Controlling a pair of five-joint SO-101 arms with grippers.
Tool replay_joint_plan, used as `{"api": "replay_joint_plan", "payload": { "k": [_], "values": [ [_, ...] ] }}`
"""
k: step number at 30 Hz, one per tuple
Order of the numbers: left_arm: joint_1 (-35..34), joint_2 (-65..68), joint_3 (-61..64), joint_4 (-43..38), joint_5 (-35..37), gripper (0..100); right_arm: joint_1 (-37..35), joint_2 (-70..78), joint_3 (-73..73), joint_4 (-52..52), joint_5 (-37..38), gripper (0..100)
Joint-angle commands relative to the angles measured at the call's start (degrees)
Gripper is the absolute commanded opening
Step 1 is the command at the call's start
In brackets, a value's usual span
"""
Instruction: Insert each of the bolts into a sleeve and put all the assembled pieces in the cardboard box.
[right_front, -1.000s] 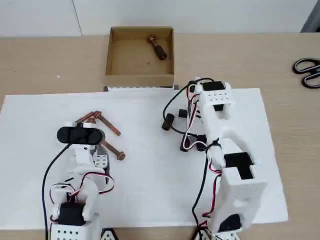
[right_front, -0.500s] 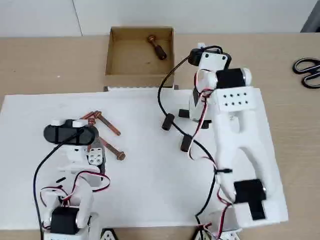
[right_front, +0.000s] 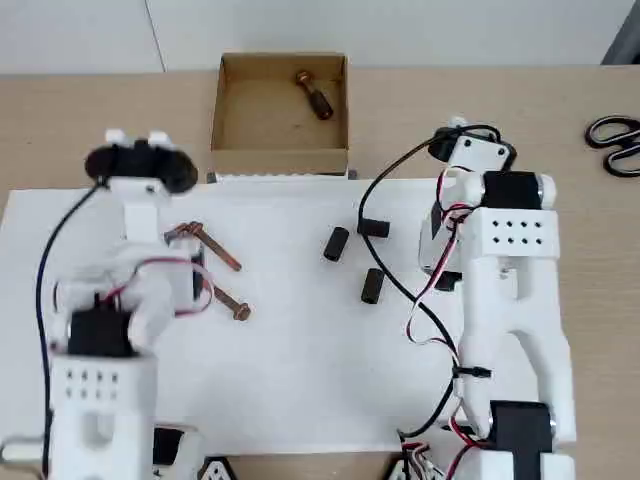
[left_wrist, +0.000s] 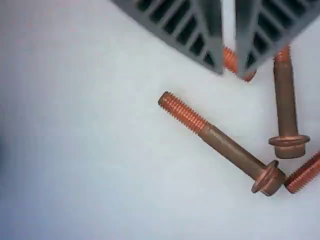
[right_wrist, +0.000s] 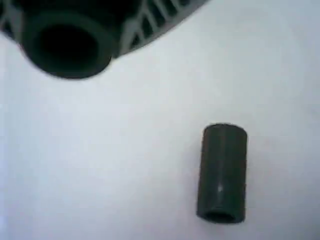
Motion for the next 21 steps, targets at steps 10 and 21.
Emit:
{"api": "replay_joint_plan", "payload": {
  "k": [10, 21],
  "values": [
    [0.1, 36.7, -28.3, 17.6, 17.8, 1, 4.8, -2.6, 3.7, 0.0, 0.6, 0.2],
    [0.4, 50.5, -42.9, 20.8, 25.8, 1, 5.3, -13.2, 13.8, -1.4, 0.5, 0.3]
  ]
}}
